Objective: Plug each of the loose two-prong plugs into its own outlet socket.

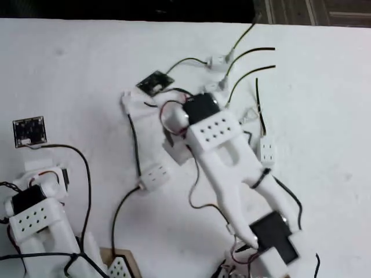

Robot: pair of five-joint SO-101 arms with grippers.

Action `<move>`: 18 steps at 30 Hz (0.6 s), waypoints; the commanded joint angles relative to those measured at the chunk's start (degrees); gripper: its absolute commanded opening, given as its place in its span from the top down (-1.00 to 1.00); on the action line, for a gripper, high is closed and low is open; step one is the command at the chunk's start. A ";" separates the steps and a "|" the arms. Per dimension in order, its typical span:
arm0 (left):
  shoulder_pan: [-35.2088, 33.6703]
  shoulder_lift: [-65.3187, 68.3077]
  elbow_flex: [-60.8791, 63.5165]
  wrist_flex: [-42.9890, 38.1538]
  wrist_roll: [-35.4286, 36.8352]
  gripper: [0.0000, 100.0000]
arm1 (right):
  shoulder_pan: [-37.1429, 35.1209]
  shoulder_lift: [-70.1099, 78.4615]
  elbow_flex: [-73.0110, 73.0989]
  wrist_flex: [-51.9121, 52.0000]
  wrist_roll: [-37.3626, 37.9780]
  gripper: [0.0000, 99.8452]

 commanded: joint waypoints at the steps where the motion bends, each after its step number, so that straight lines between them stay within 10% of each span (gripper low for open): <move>1: -0.13 -1.19 -0.18 -0.88 0.53 0.77 | -0.84 -2.86 3.52 -7.16 0.53 0.96; 18: -0.22 -1.19 -0.18 -0.88 0.53 0.77 | -18.95 21.85 3.96 -38.81 -19.69 0.60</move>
